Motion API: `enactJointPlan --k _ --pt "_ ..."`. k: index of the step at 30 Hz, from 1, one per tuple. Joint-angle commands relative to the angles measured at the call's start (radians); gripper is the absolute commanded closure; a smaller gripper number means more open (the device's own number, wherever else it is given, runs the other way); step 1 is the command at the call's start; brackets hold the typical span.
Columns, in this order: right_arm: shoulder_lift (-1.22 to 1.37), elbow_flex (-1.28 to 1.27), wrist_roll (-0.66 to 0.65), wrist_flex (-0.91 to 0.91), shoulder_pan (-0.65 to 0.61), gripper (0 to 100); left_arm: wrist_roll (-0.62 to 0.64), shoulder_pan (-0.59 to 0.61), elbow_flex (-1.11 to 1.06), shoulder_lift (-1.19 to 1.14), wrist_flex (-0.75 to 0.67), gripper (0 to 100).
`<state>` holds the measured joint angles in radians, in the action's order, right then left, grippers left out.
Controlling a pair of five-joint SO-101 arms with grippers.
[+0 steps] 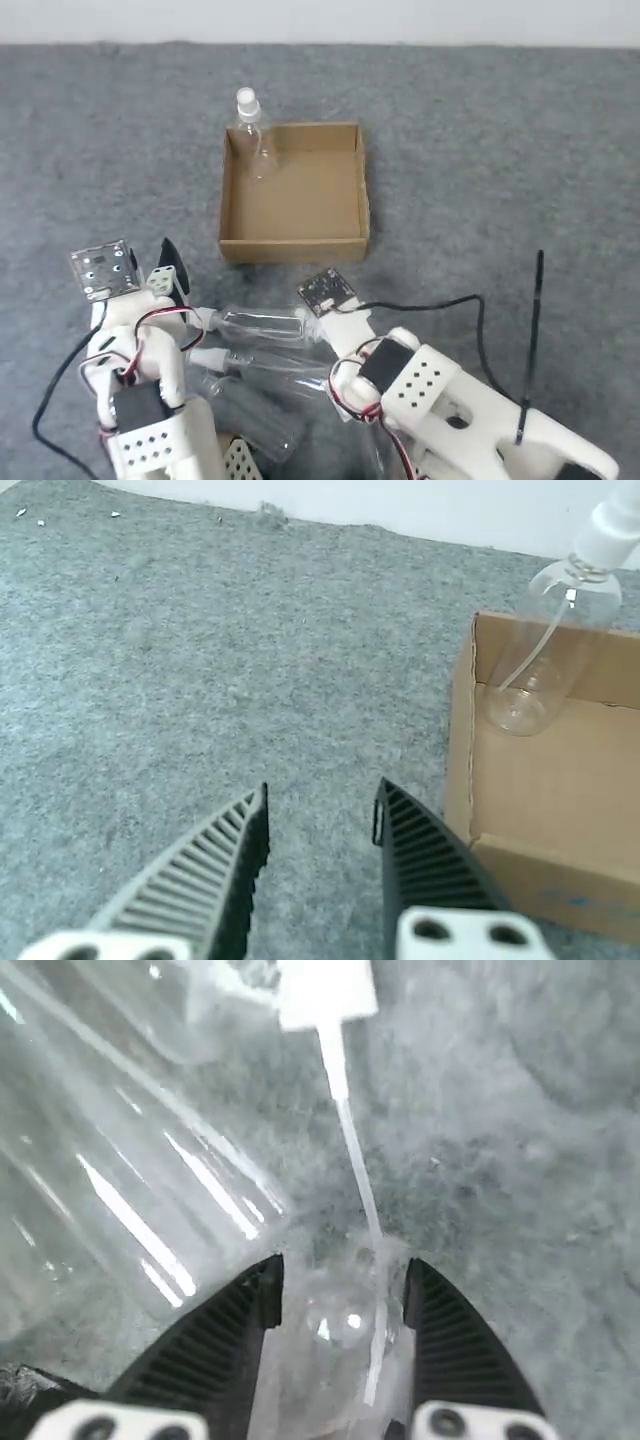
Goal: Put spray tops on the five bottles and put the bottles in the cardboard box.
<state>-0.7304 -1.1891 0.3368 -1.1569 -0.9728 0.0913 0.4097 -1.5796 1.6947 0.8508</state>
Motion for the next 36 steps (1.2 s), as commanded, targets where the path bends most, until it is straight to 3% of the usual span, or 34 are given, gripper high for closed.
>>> enactJointPlan --k 1,11,18,25,36 --pt "-0.001 0.011 0.012 0.002 0.038 84.3 -0.011 0.005 0.008 0.017 -0.034 84" --pt "0.001 0.015 0.005 -0.013 0.157 85.0 -0.011 0.005 0.008 0.017 -0.034 84" --pt "-0.01 0.071 -0.023 -0.059 0.271 99.4 -0.011 0.005 0.008 0.017 -0.034 84" --pt "-0.01 0.107 -0.124 -0.05 0.406 96.5 -0.011 0.005 0.008 0.017 -0.034 84" --pt "-0.001 0.298 -0.13 -0.051 0.564 96.5 -0.011 0.005 0.008 0.017 -0.034 84"
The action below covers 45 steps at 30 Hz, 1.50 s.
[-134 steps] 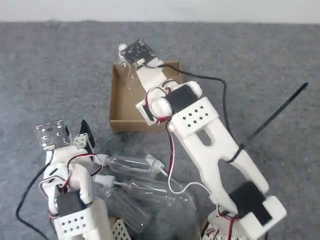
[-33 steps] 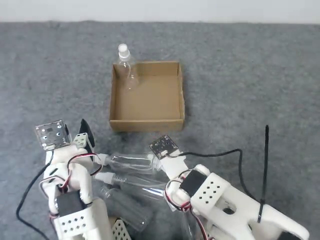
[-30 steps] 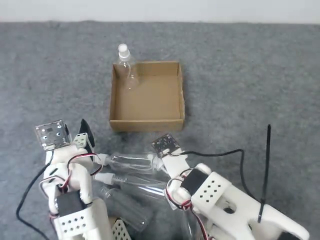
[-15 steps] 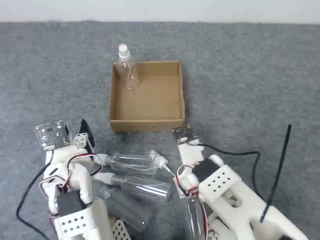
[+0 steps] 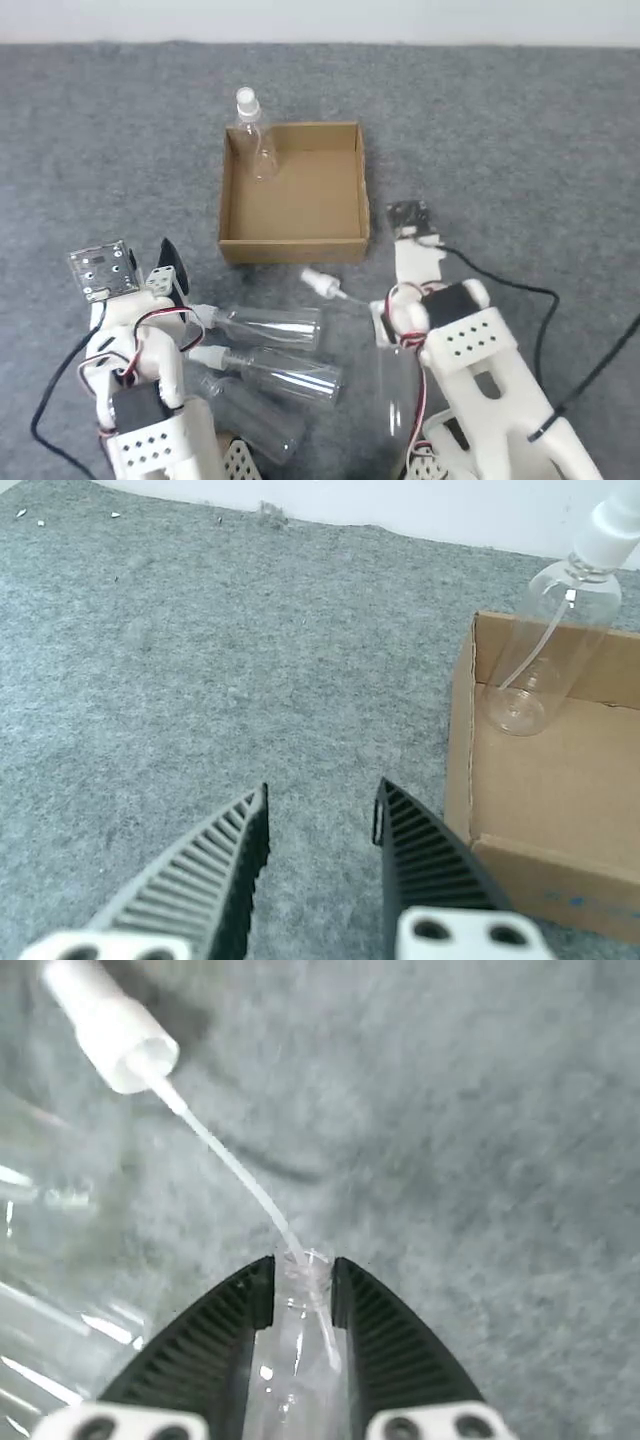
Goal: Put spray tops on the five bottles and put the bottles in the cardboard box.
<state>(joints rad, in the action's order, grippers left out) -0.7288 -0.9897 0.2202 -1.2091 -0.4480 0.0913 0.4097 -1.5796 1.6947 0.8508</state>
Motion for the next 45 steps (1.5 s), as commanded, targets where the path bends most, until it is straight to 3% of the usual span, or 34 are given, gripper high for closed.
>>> enactJointPlan --k 1,11,18,34,40,45 --pt "-0.002 0.11 -0.014 0.002 0.047 96.5 -0.011 0.005 0.008 0.017 -0.034 84" --pt "-0.002 0.155 -0.017 0.093 0.061 96.5 -0.011 0.005 0.008 0.017 -0.034 84" --pt "-0.002 0.158 -0.132 0.102 0.059 96.5 -0.011 0.006 0.008 0.017 -0.034 84" --pt "-0.002 0.158 -0.127 0.091 0.053 95.7 -0.011 0.006 0.008 0.017 -0.034 84" --pt "-0.002 0.161 -0.132 -0.005 0.053 75.4 -0.011 0.006 0.008 0.017 -0.034 84" --pt "-0.002 0.252 -0.178 -0.143 0.053 73.6 -0.011 0.006 0.008 0.017 -0.034 84"
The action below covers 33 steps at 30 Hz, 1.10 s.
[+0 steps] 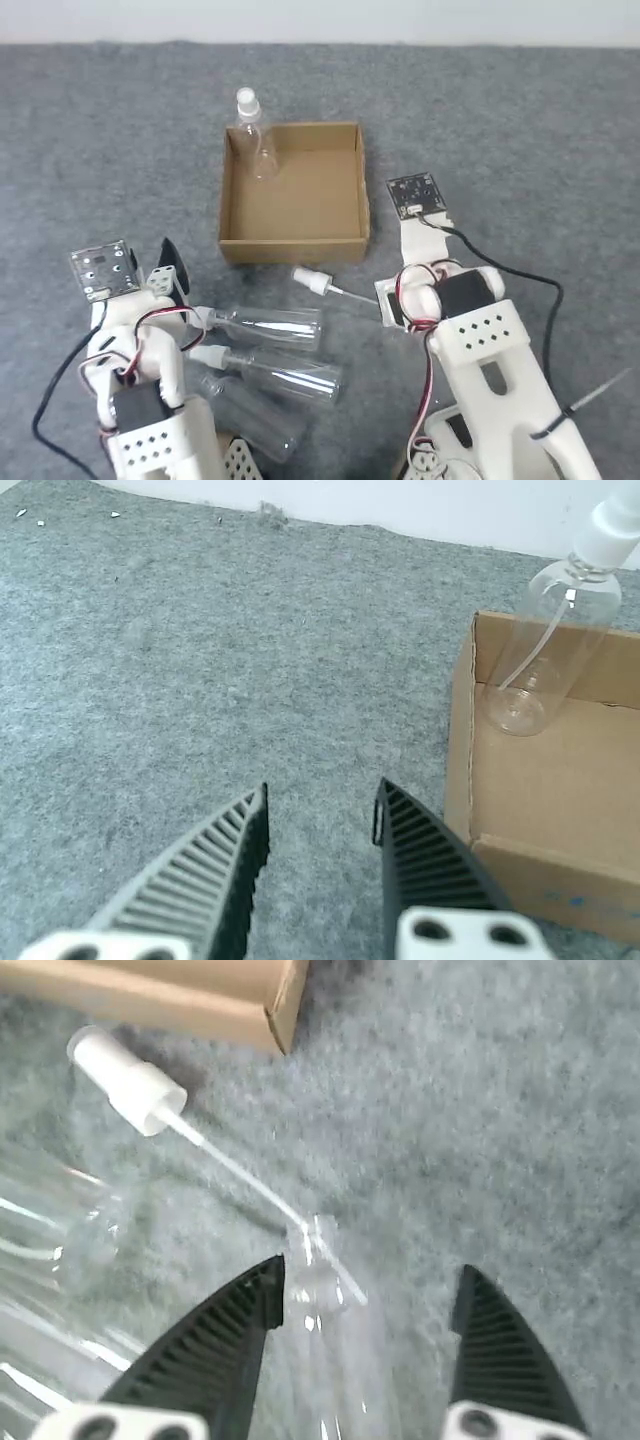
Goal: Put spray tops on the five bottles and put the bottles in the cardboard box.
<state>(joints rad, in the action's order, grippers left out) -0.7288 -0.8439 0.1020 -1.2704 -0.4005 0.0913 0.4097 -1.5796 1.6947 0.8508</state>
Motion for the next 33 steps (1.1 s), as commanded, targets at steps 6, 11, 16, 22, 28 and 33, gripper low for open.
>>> enactJointPlan --k 6,11,16,22,28,33 --pt "-0.002 0.16 -0.144 -0.174 0.005 73.4 -0.011 0.006 0.008 0.017 -0.034 84" --pt "0.001 0.157 -0.146 -0.177 0.004 73.5 -0.011 0.006 0.008 0.017 -0.034 84" --pt "0.001 0.123 -0.146 -0.173 -0.077 73.5 -0.011 0.006 0.008 0.017 -0.034 84" --pt "0.001 0.068 -0.14 -0.163 -0.137 73.5 -0.011 0.006 0.007 0.017 -0.034 84" --pt "0.001 0.04 -0.144 -0.143 -0.139 73.5 -0.011 0.006 0.007 0.017 -0.034 84" --pt "-0.001 0.041 -0.172 -0.127 -0.139 73.5 -0.011 0.006 0.007 0.017 -0.034 84"
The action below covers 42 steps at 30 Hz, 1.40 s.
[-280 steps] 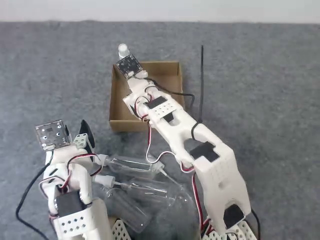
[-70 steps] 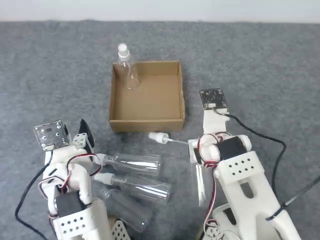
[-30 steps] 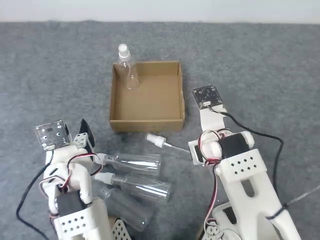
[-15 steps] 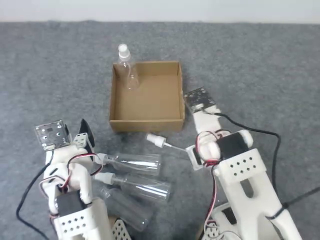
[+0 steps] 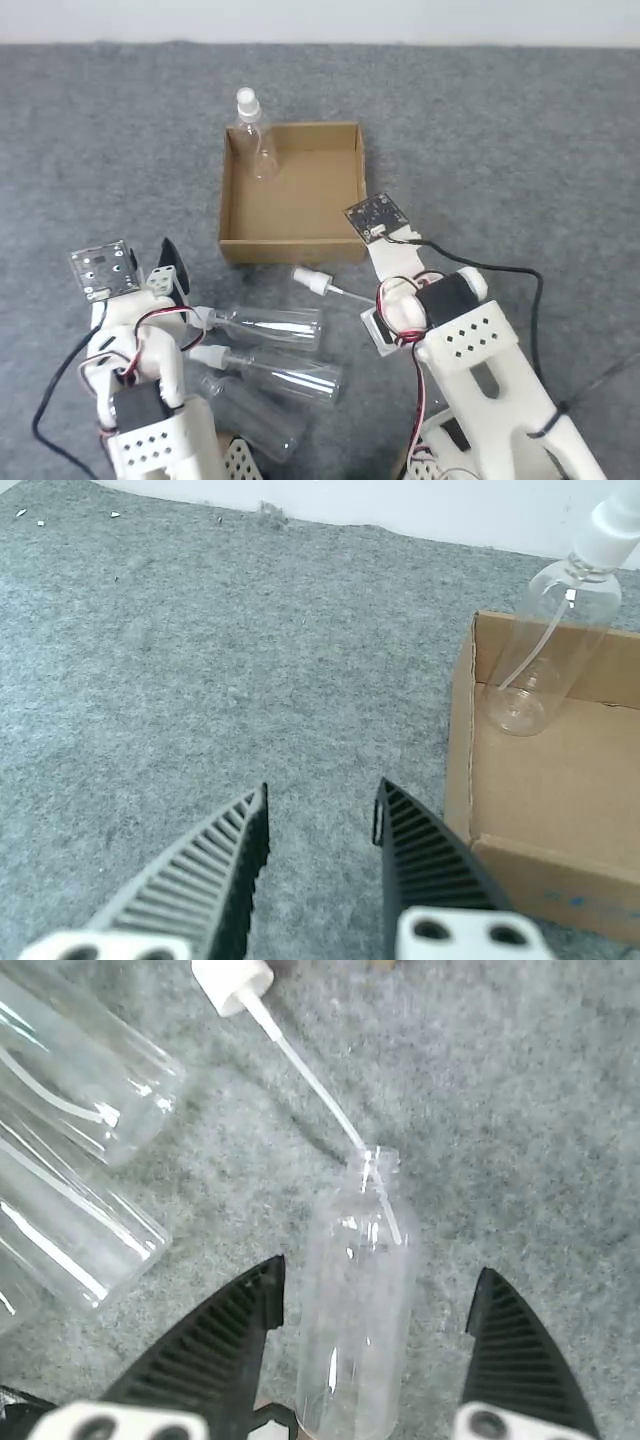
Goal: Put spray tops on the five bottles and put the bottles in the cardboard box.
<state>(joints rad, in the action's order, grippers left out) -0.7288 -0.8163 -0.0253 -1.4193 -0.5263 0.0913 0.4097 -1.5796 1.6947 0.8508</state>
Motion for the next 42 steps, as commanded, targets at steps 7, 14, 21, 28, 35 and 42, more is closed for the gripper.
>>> enactJointPlan --k 7,14,21,28,35,42 --pt "-0.001 0.014 -0.135 0.022 -0.005 73.5 -0.011 0.006 0.007 0.017 -0.032 84" --pt "0.036 0.018 -0.132 0.022 -0.002 73.5 -0.011 0.003 0.007 0.017 -0.031 84" --pt "0.199 0.091 -0.129 0.024 -0.002 73.4 -0.011 0.0 0.007 0.017 -0.031 84" --pt "0.295 0.092 -0.129 0.085 -0.002 73.5 -0.011 0.002 0.007 0.017 -0.031 84" --pt "0.371 0.092 -0.129 0.128 -0.001 73.5 -0.011 0.002 0.007 0.017 -0.031 84" --pt "0.42 0.091 -0.135 0.171 0.035 73.6 -0.011 0.0 0.007 0.017 -0.031 84"
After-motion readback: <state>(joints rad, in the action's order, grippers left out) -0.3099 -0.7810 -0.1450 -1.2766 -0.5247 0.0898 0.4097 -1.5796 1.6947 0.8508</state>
